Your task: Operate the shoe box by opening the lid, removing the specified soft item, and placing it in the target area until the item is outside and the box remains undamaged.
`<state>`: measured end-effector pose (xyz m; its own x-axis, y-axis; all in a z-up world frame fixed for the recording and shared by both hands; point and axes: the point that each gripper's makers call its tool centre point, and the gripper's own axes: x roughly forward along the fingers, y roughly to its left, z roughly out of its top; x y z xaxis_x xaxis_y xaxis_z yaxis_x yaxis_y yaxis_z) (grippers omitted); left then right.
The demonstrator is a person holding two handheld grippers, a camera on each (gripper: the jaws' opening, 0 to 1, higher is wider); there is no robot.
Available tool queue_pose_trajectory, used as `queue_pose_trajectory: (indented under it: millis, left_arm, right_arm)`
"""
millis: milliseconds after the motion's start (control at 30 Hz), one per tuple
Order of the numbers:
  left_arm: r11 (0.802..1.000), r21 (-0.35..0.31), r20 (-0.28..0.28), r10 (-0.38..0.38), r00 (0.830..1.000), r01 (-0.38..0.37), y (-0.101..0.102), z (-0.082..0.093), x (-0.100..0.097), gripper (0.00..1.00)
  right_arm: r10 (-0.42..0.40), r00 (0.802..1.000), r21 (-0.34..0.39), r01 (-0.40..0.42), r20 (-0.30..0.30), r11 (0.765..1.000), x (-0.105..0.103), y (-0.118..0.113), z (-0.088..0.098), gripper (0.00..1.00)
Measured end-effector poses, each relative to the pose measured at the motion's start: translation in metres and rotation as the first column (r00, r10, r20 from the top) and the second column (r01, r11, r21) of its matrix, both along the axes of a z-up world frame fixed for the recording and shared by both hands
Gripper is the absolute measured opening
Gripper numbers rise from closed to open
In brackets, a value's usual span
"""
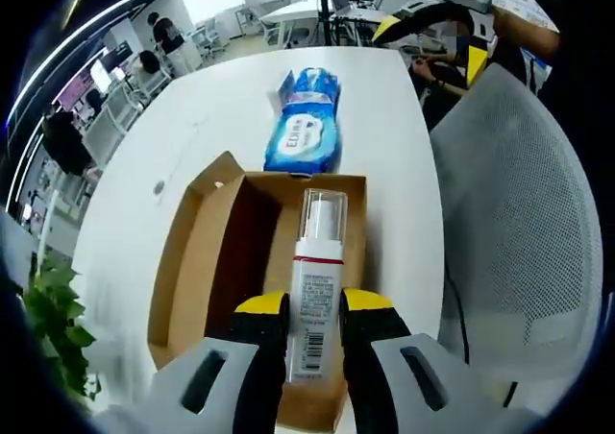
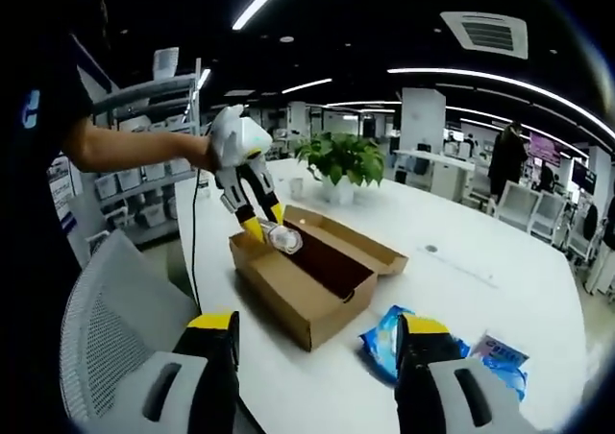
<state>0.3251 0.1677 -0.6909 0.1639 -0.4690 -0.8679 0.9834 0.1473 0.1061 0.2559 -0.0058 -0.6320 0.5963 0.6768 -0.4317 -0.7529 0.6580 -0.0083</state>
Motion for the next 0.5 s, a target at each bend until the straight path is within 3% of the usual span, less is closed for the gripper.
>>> queue_pose_trajectory:
  millis: [500]
  left_arm:
    - [0.989,-0.079,0.019,-0.126,0.992,0.127,-0.046,0.023,-0.019,0.19]
  right_arm:
    - [0.048,0.998,-0.005,-0.048,0.03,0.999,0.0,0.013,0.005,0.62]
